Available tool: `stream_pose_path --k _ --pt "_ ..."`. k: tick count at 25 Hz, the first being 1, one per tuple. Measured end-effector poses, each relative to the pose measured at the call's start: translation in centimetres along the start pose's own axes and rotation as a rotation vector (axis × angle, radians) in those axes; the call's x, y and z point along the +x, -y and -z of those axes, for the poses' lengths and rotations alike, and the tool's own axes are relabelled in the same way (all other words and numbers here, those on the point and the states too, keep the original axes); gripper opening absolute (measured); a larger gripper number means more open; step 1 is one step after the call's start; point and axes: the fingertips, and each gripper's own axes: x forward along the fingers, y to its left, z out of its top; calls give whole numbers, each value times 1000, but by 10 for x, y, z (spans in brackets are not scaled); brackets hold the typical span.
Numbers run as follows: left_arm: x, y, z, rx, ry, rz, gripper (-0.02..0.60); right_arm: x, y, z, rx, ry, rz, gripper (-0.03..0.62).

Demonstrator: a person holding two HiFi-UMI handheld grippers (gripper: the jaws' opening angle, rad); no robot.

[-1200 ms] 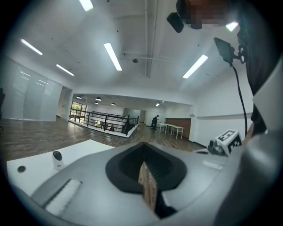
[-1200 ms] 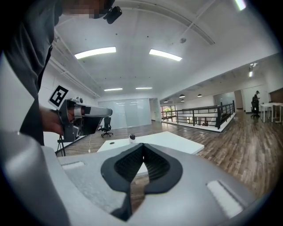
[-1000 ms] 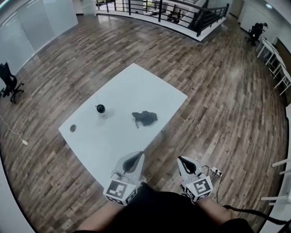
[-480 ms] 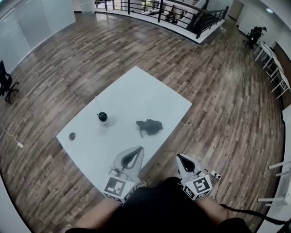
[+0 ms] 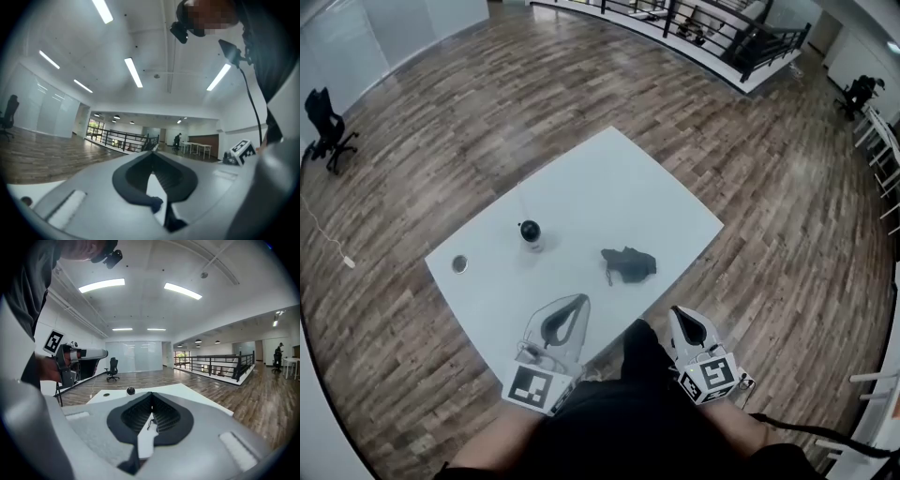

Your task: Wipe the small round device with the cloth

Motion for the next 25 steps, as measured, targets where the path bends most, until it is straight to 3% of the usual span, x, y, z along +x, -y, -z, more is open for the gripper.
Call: stream_pose_path --k 6,11,16,21,25 --pt "0 -44 4 35 -34 -186 5 60 12 -10 -31 -8 -116 2" --pt "10 -63 17 -1 -99 -330 6 102 24 -8 -13 -45 -238 2" --pt "29 -76 27 -39 -142 -421 6 137 34 -9 -2 -66 -341 2" --pt "49 -77 22 -15 -128 -468 6 163 42 -9 -3 -96 -448 2" --pt "56 -80 10 -67 -91 -557 6 182 46 -12 -12 -109 -530 2"
